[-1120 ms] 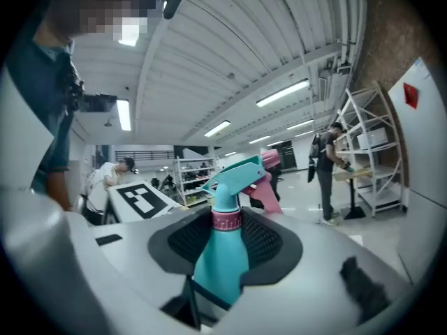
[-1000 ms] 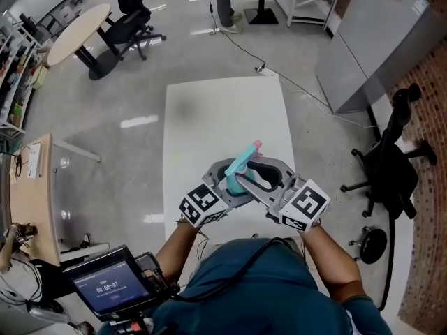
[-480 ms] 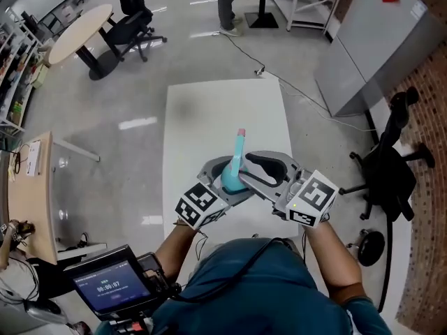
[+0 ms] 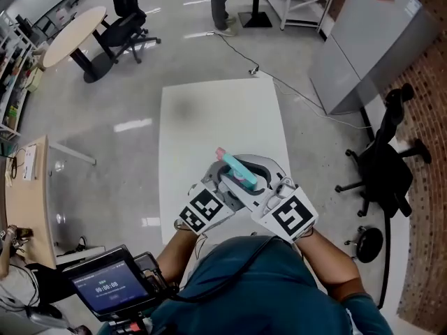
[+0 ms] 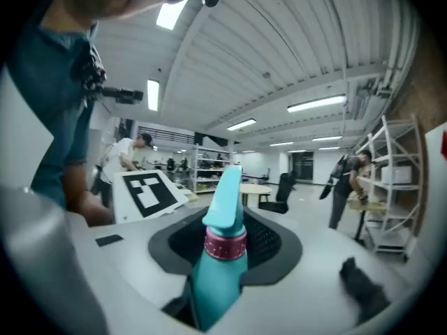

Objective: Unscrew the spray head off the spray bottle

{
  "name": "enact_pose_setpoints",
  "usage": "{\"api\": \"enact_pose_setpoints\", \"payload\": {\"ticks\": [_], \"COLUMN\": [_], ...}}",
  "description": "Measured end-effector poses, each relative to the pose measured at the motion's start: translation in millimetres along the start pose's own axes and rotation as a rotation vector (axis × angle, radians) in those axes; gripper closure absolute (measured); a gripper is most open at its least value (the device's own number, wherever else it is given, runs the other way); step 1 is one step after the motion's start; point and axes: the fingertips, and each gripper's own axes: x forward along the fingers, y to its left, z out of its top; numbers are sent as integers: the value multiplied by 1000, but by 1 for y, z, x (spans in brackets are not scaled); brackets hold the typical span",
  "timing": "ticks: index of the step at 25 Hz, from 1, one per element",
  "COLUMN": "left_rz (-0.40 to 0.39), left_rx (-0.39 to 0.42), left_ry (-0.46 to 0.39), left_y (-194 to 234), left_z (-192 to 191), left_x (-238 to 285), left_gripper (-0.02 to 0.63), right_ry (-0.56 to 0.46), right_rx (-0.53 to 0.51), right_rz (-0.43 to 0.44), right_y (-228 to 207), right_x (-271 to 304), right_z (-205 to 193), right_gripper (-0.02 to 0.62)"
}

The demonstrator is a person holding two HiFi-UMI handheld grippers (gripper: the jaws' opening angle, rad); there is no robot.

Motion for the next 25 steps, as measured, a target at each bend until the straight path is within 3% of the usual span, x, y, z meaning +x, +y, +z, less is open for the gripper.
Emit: {"api": "enact_pose_setpoints", "payload": {"ticks": [4,7,8,9,10,11,12,13,15,18,21,23,25], "left_rz": [-399,-792,-881,-937,-967,-967,-923,-830,-538,-115,113,187,211], "left_rx": [-22,-97,-120,-159,-226,-311,-386,-422,-362,-215,-121,-28,41], "left_ry": [-10,-32,-43,-61,-91,-127,-154,-158,-103,-32,-7,28,58], "left_y": [-62,-116,-126,-128,-124,-116,-106,-93,-59,-1,26,28,27], "left_z": [8,24,29,33,39,45,48,45,22,-9,-10,-4,-1], "left_x": [-31,-61,-67,-70,-70,-67,-61,-52,-33,-24,-23,-16,-8], "left_gripper": [210,210,210,210,210,210,210,210,210,210,210,210,209], "right_ry": [-38,-32,-49,-77,-112,-145,-161,-150,-90,-22,93,128,118], "right_rx": [175,296,334,364,396,430,447,432,361,305,75,-104,-152], "right_rz": [598,1107,1244,1324,1339,1290,1186,1043,701,227,-9,-140,-228], "right_y": [50,78,82,80,72,62,51,40,19,-13,-12,-15,-17], "right_x": [-30,-68,-77,-81,-78,-70,-60,-50,-38,-30,-19,-13,-11], "right_z": [17,29,36,40,42,43,39,32,9,-13,-21,-15,-10], "right_gripper": [466,466,466,466,466,466,464,425,342,334,334,334,364]}}
